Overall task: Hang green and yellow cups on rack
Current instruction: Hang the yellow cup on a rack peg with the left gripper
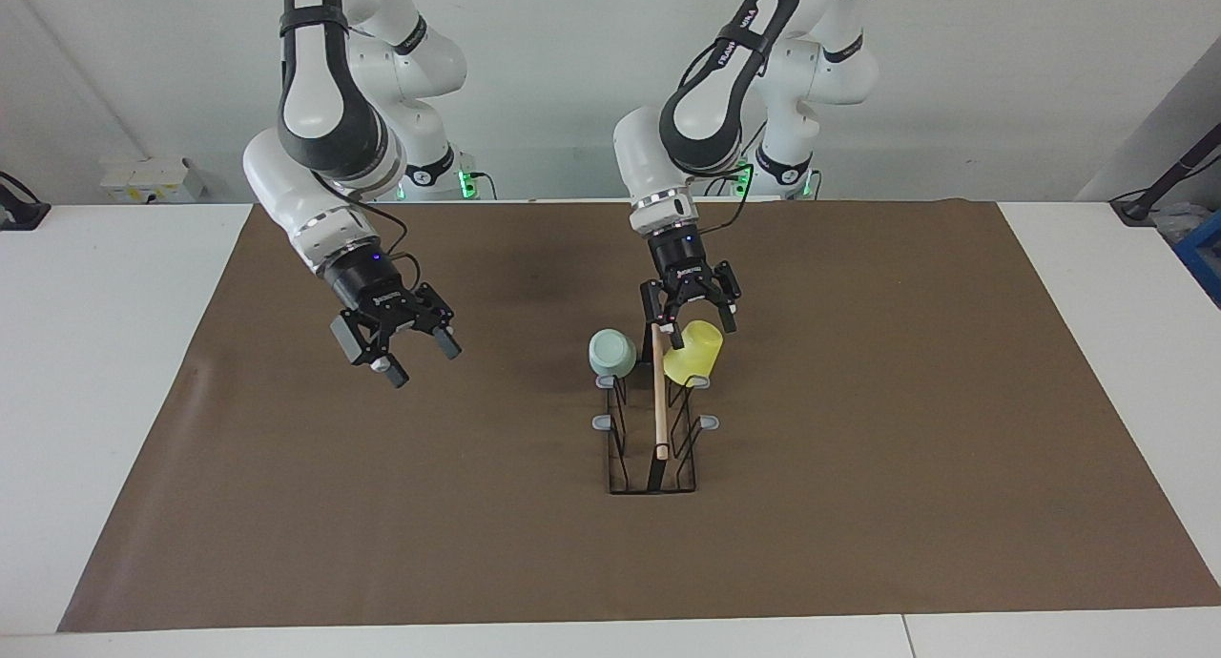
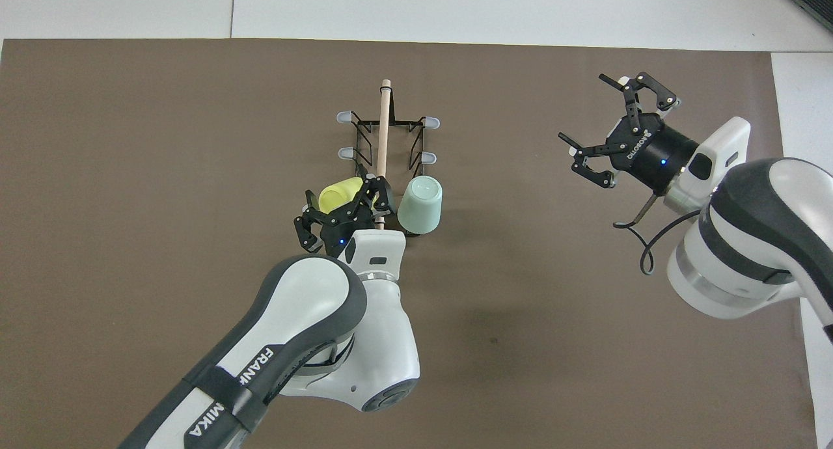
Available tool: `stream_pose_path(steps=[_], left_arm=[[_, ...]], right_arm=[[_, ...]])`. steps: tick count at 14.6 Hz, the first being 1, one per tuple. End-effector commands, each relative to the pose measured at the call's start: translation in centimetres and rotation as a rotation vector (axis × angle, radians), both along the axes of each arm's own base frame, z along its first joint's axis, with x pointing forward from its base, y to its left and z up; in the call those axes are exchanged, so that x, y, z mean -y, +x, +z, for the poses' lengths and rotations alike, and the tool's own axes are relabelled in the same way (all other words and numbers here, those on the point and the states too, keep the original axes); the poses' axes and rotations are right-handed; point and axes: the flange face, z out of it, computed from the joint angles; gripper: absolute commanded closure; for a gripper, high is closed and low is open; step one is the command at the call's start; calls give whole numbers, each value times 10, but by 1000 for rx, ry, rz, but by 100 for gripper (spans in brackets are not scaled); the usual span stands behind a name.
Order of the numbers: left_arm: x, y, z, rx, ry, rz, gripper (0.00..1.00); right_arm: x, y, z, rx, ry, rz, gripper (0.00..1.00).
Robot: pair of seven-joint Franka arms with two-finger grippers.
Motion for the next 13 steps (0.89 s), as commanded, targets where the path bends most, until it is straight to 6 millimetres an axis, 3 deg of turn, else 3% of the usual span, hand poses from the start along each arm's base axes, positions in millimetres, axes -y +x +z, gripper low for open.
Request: stream_pose_path(steps=[1,4,7,9,13], left_arm=[[-7,18,20,-112,43,-17,0],[-15,35,32,-297,108,-112,0],[-42,63,52,-439,142,-206,0],[-69,83,66,-517,160,-281,0],[-127,104,88,-626,165,-434,0]], right_arm=[[8,4,17,-81,-105,45,0],[5,2,22,-210,-212,26,0],[-2,0,19,-347,-289,-61,0],[-5,-1,19,-410,-344,-146,0],[-23,-7,23,-519,-413,-410,0]])
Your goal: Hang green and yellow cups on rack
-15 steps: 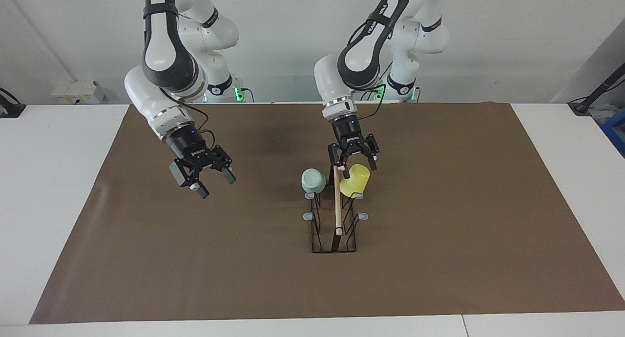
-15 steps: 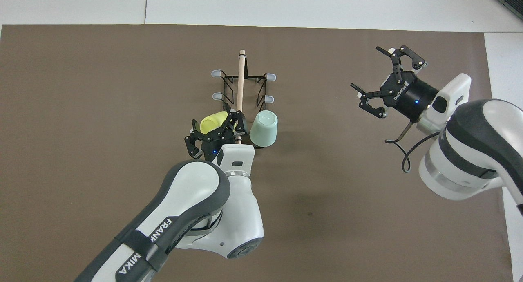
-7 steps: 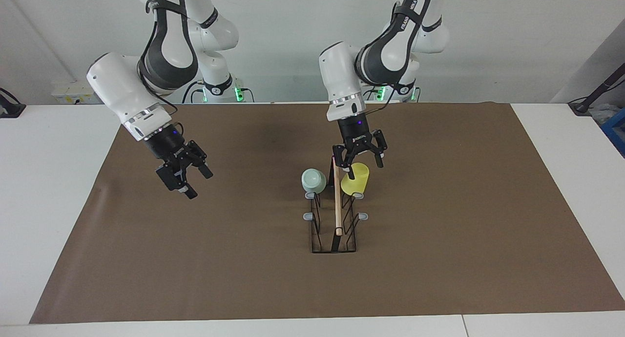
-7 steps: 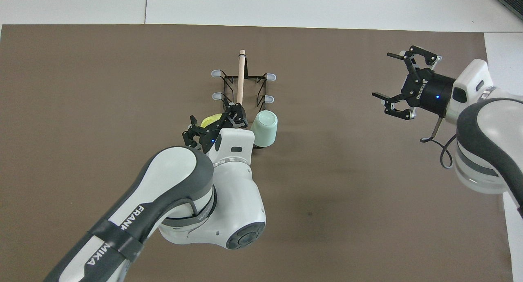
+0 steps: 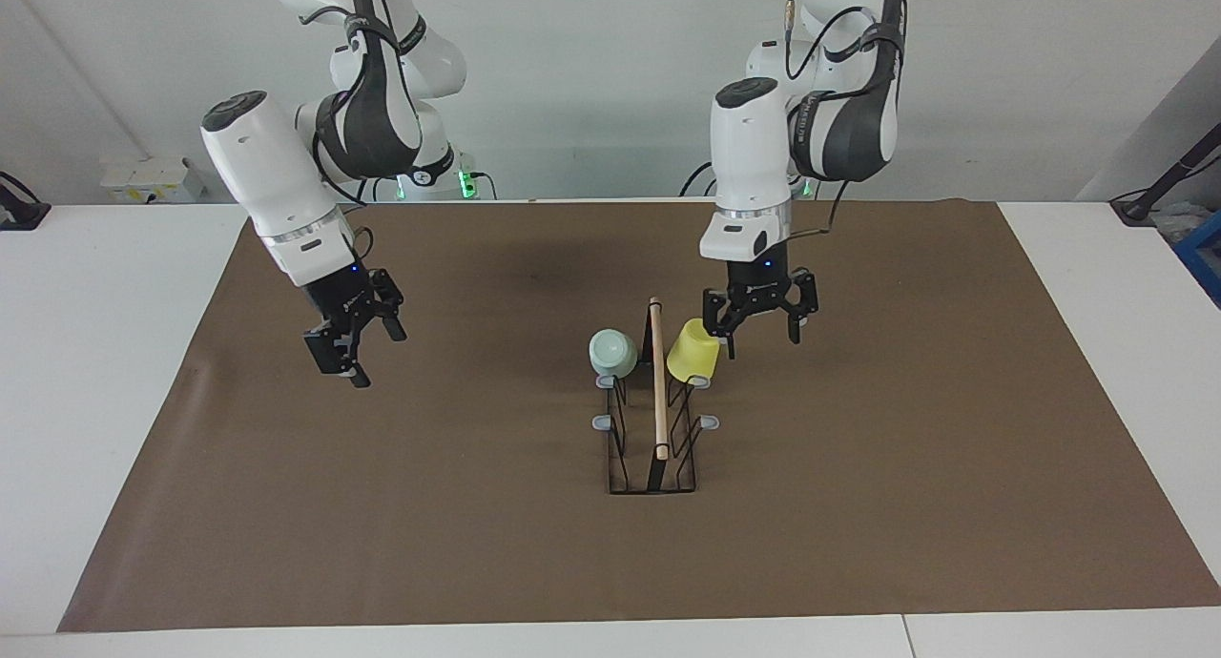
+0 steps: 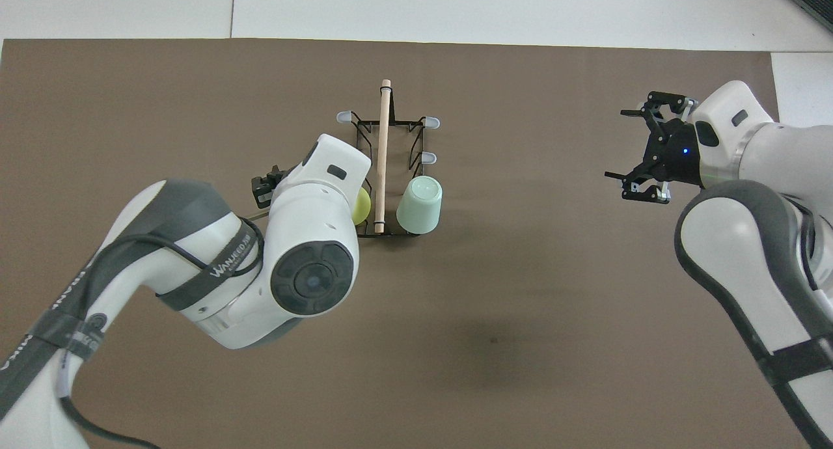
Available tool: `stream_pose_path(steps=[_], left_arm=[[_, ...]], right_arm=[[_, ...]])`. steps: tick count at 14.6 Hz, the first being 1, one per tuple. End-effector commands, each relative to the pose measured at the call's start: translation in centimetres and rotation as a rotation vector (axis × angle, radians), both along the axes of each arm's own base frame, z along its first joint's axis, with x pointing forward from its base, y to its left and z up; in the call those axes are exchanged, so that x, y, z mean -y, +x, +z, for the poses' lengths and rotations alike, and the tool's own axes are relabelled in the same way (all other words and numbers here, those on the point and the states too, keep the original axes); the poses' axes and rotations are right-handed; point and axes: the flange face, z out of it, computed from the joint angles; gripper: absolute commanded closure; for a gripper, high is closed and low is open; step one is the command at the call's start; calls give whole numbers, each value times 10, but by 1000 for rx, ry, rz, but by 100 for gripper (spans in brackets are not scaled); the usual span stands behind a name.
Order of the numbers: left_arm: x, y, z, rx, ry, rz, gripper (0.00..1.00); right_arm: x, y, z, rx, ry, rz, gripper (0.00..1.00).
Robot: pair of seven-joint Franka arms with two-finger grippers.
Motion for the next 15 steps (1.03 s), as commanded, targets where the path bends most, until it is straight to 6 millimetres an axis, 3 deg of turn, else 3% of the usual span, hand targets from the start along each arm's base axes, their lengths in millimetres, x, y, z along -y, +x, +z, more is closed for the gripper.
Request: stream_pose_path(steps=[1,6,9,12,15], left_arm=[[-39,6,23,-56,-17,-96,0],[-124,8,56,-278,-55,-314,0],[-166,12,89,-345,-73,-358,0],[-179,9,120,-391,-75,-347,0],[-201,7,139,-419,-76,-317,0]], right_arm=[[-15,-8,6,-40,-52,-214,0],[-26,-8,37,-154,-83,-633,0],[-27,-12,56,-193,-100,-780,0],[-19,-20,80,-247,-119,-914,0],[-7,-28,110,-308,-121,-1022,0]])
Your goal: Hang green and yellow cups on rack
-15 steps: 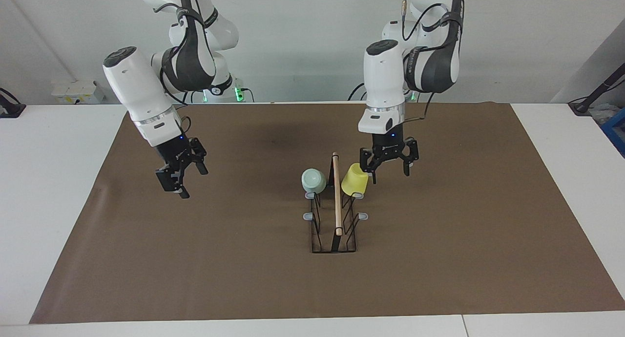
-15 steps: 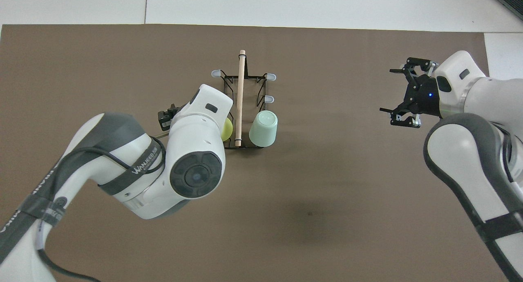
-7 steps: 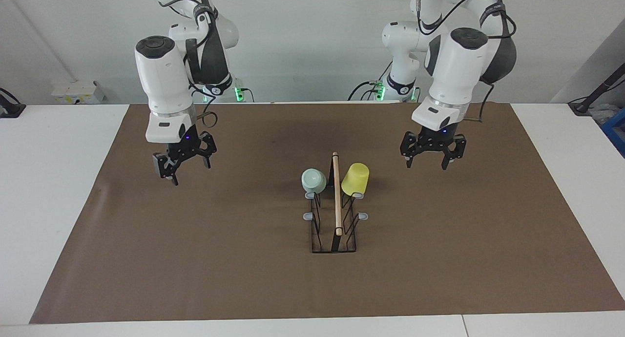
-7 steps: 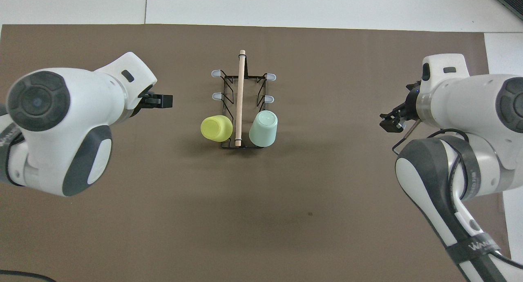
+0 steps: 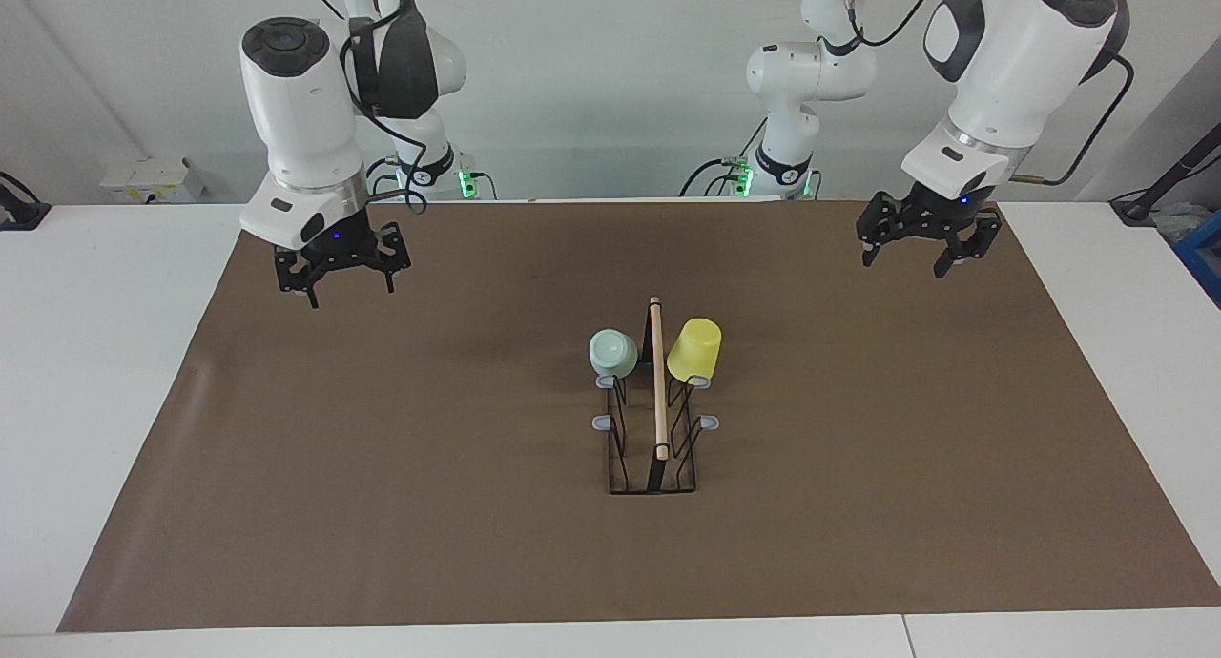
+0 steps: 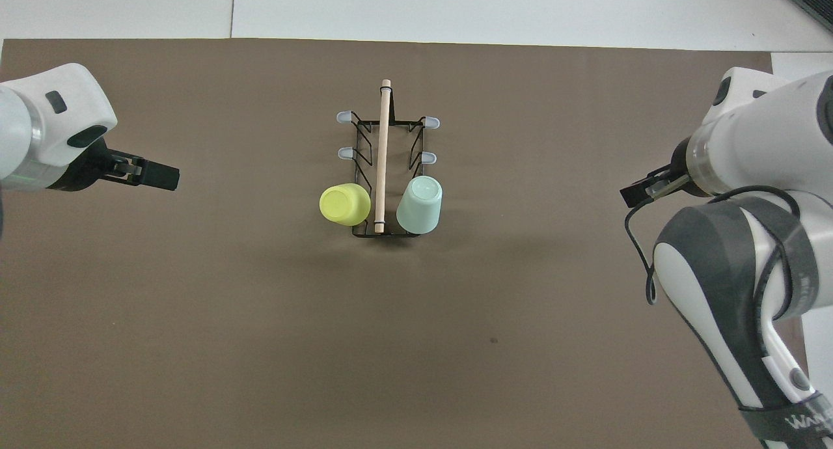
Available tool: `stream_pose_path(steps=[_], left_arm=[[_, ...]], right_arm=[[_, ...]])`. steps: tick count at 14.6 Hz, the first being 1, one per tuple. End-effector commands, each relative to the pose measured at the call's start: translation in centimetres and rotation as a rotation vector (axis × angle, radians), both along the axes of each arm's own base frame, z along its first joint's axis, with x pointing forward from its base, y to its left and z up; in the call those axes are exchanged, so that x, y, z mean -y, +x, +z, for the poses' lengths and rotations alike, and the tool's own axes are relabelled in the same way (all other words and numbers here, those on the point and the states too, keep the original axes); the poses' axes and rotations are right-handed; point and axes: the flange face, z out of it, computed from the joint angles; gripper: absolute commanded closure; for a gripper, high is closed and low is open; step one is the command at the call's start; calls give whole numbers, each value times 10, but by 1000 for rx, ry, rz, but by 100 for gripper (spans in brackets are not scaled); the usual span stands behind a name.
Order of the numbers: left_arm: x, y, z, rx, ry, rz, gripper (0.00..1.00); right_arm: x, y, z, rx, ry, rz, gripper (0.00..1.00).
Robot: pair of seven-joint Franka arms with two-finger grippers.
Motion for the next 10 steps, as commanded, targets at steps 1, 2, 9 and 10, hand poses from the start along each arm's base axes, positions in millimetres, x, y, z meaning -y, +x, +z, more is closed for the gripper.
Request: stream_pose_path(steps=[1,2,9,10], left_arm=[[-11,3,19,-20,-12,-1,0],[-10,3,22,-37,-1,-6,0],[0,-14,23,-101,7,79,0],[-1,-15,22,-110,9,80,0]], right_arm=[[19,-8,27,-30,-10,-89,0],[29,-11,30,-40,-8,-109,0],[53,-23,61,-82,137,-291,0],[54,-23,65,-81,134,-292,0]])
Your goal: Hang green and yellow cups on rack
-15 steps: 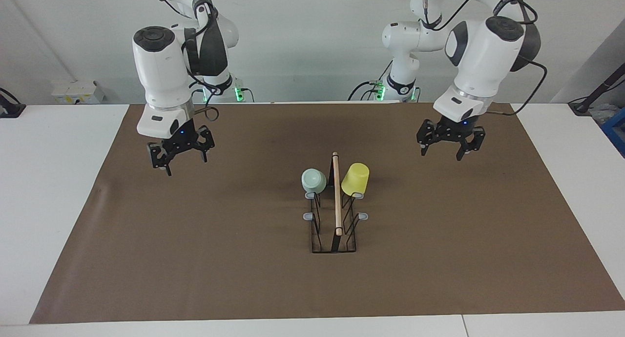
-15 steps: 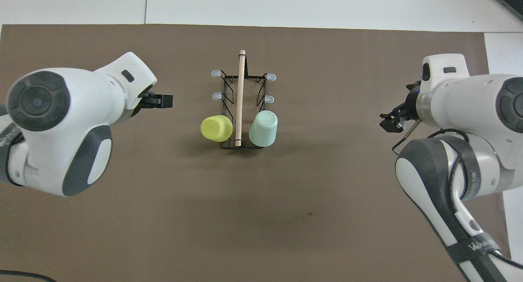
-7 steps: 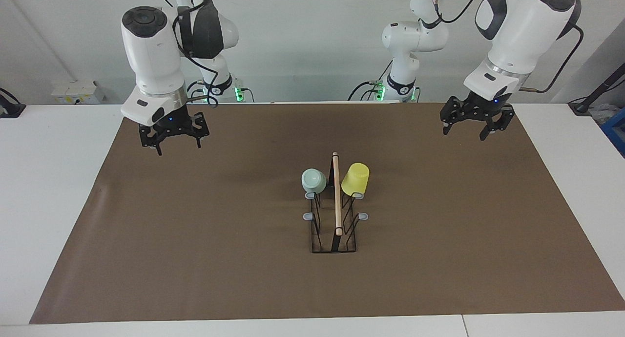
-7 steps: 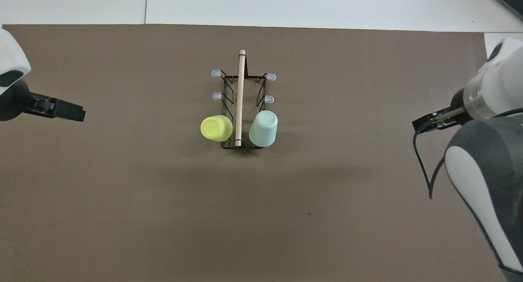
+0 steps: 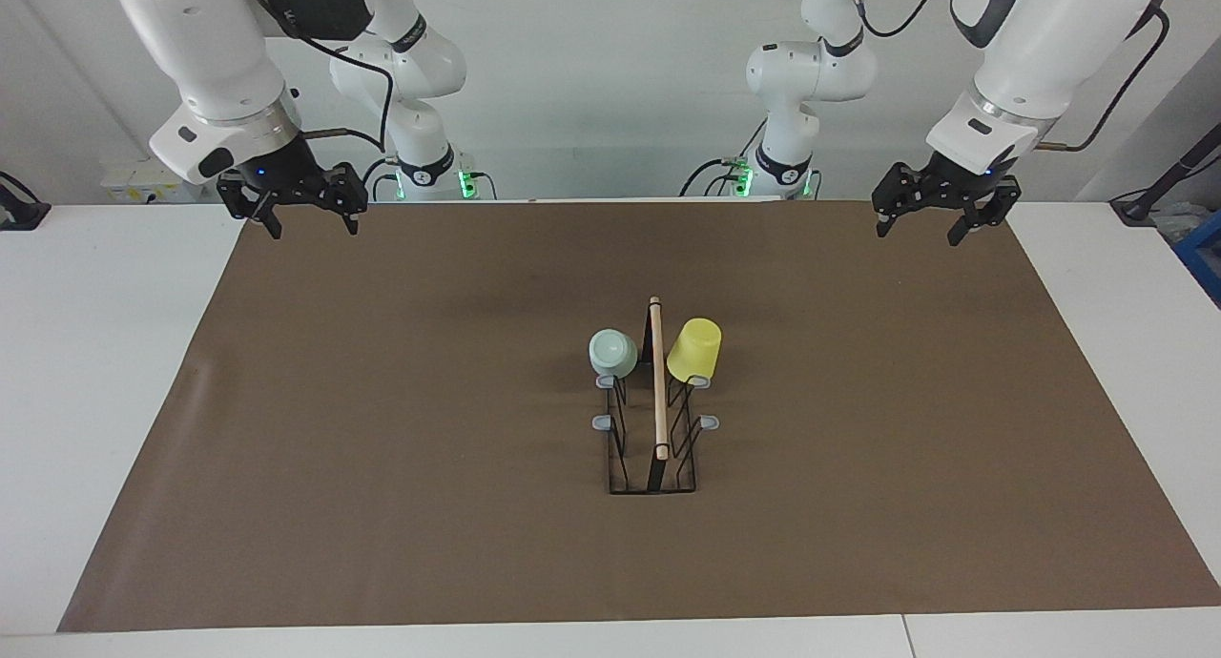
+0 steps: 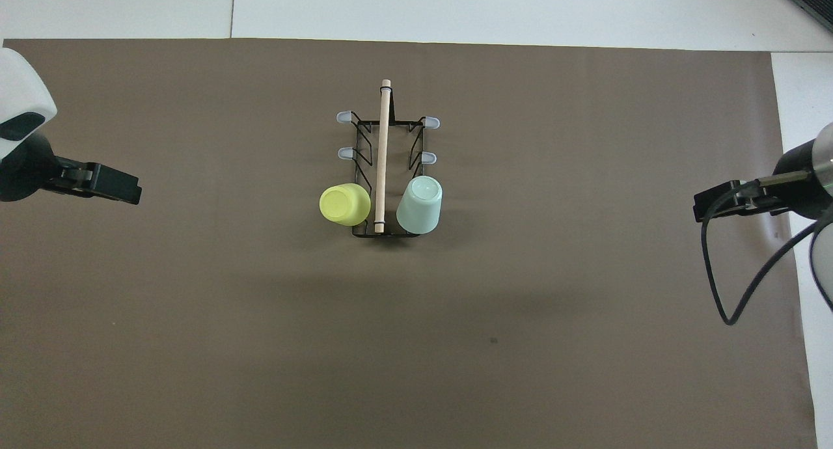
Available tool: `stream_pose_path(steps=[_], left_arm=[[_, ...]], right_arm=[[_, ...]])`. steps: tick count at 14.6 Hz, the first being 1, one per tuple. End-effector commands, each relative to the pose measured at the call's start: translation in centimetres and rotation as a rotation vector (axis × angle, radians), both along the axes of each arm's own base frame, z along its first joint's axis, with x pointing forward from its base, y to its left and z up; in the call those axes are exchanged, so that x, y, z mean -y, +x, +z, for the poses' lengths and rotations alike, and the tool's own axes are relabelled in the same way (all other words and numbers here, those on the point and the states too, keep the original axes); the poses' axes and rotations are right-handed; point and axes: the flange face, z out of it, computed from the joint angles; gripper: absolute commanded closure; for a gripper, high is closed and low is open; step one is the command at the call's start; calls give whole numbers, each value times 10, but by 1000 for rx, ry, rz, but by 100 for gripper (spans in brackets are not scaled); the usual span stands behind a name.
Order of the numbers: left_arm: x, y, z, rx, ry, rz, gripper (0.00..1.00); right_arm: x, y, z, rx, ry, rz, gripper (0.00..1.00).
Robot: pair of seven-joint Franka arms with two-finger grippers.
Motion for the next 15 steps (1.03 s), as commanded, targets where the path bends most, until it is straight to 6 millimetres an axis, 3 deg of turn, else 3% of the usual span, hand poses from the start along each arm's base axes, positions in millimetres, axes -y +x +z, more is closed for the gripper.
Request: stream_pose_path(steps=[1,4,7,9,15], left_arm=[[-3,-7,4,-39,3,23,0],[-1,-11,-1,-55,32,13,0],[1,-11,-1,-54,40,12,0],[0,-11,-1,-50,40,21,0],[-3,-9,0,-42,39,37,0]], right_arm=[[4,0,14,-13,14,-35,0],[3,2,12,-24,24,-35,0],[25,1,10,-33,32,-77,0],[29,2,8,-34,26,-82,0],[24,1,8,-27,18,-75,0]])
